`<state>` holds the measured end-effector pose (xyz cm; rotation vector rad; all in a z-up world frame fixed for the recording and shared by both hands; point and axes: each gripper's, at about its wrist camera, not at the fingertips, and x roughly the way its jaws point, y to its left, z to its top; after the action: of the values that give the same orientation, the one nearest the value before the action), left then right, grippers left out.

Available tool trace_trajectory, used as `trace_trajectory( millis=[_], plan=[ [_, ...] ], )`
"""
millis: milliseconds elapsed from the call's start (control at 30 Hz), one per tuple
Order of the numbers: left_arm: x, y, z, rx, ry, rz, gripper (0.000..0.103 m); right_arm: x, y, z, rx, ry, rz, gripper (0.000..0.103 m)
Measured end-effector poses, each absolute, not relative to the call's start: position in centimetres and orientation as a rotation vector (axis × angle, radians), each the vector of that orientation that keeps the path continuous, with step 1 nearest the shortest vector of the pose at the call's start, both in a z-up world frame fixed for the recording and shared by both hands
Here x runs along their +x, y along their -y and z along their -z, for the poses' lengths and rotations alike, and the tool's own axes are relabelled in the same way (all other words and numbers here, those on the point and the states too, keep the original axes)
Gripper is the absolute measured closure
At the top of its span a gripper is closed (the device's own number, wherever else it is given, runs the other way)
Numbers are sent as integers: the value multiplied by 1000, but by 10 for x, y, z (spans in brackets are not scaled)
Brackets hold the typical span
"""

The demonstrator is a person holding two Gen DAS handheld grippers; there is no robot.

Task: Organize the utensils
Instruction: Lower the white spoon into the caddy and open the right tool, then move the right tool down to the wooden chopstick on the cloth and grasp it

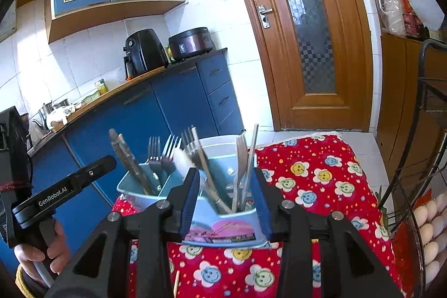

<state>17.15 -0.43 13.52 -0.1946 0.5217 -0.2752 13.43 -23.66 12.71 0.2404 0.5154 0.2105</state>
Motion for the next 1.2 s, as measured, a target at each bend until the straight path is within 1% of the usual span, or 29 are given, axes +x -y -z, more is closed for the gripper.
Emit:
trace_trajectory(
  millis=[400, 1000, 1100, 1200],
  plan=[
    [137, -13, -122, -160, -597, 234, 69, 100, 207, -105, 197, -621, -254, 62],
    [103, -34, -69, -113, -746, 177, 69, 81, 161, -47, 172, -812, -345, 62],
    [101, -37, -63, -116, -760, 170, 69, 82, 151, -36, 152, -848, -360, 64],
    [100, -39, -56, -111, -772, 164, 69, 83, 144, -27, 134, -876, -372, 68]
  ],
)
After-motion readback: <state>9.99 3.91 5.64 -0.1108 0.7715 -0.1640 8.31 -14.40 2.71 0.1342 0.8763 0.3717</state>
